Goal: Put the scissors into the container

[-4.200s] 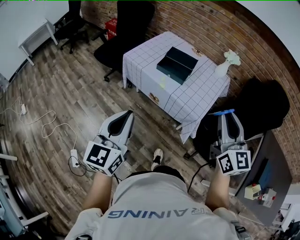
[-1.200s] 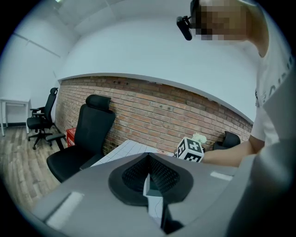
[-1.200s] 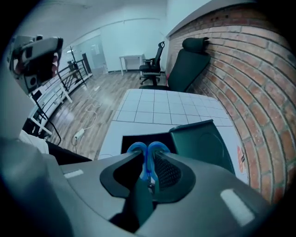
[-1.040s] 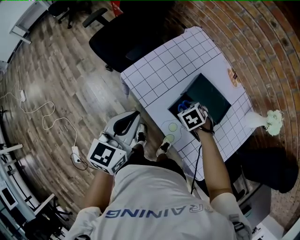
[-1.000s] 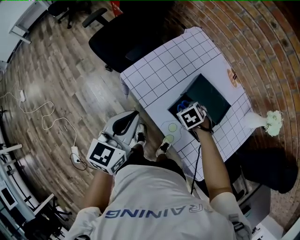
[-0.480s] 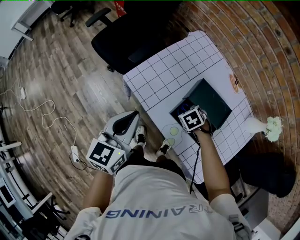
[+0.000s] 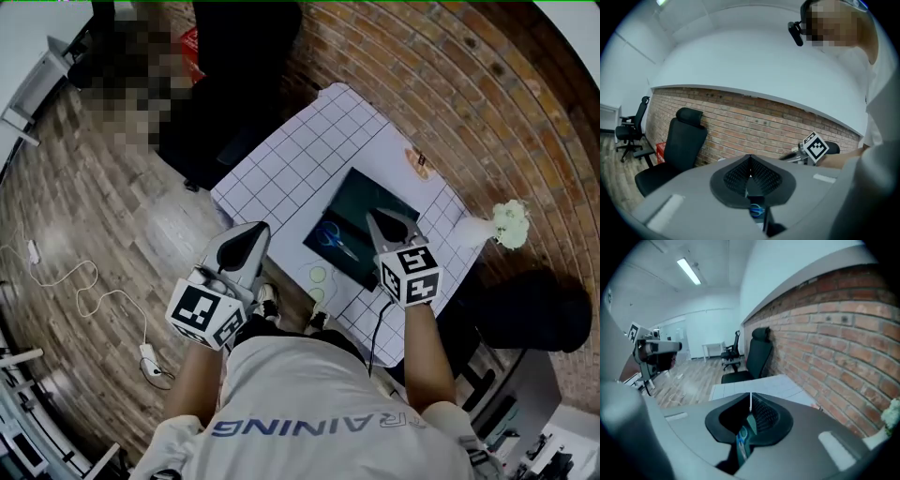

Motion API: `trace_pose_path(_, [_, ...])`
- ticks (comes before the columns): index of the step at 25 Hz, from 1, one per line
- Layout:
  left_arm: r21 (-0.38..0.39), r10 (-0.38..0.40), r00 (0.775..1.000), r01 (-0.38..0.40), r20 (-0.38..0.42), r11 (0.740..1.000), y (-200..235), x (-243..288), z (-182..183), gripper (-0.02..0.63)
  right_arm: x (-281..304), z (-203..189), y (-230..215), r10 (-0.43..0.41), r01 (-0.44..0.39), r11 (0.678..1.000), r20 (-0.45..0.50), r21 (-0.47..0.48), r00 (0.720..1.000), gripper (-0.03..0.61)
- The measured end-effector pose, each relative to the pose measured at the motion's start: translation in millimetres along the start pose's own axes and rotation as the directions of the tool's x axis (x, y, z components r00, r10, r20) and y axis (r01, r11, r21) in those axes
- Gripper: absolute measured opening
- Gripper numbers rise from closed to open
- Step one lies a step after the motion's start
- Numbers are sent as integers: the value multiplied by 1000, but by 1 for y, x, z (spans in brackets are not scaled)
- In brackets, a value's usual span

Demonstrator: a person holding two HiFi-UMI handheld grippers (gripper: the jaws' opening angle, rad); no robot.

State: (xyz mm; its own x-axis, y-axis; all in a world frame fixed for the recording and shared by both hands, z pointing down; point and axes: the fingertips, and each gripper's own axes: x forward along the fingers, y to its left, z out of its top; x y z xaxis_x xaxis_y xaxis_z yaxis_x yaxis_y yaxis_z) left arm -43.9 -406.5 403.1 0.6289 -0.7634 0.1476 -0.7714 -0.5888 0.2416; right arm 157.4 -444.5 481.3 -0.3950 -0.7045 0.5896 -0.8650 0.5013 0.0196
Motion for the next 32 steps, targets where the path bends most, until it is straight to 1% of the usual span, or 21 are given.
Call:
trace_pose_path(2, [25,-47,999,47,13,999,-16,15,12,0,-35,21,-16,-54,52,999,105,15,993,15])
trace_pose_path(4, [48,-90,996,89,23,995,-33,31,24,0,-70,35,-32,-106,98,994,190,48,976,15])
trace_pose_path(7, [82,-150,988,146,41,986,-57,47,42,0,-121,50,-52,-191,164,980,303,112,934,15])
trace_pose_path(9, [104,-191,980,185,49,977,-72,56,51,0,-154,55,-62,-259,218,964,365,150,894,14])
trace_pose_path(12, [132,-248,967,240,53,962,-97,66,64,0,-199,58,-73,-342,279,938,430,204,835,14])
trace_pose_path(17, [173,-305,950,290,67,941,-126,76,79,0,-249,57,-85,-435,341,899,478,275,763,14])
trace_pose_path(18, [178,-313,947,297,68,938,-129,77,81,0,-255,55,-86,-450,352,892,481,283,753,14])
trace_pose_path(20, [184,-322,944,304,72,935,-135,76,81,0,-262,51,-86,-457,360,889,483,284,747,14])
trace_pose_path(24, [193,-326,943,307,73,932,-138,73,76,0,-264,48,-82,-444,351,895,490,274,750,14])
trace_pose_path(27, [185,-319,945,302,68,935,-136,71,75,0,-260,51,-80,-429,334,902,491,272,758,14])
trace_pose_path(30, [176,-297,953,282,65,943,-129,66,75,0,-255,58,-78,-396,286,915,505,285,767,14])
trace_pose_path(32, [169,-281,957,267,68,949,-124,63,75,0,-253,63,-77,-378,249,920,520,301,766,14])
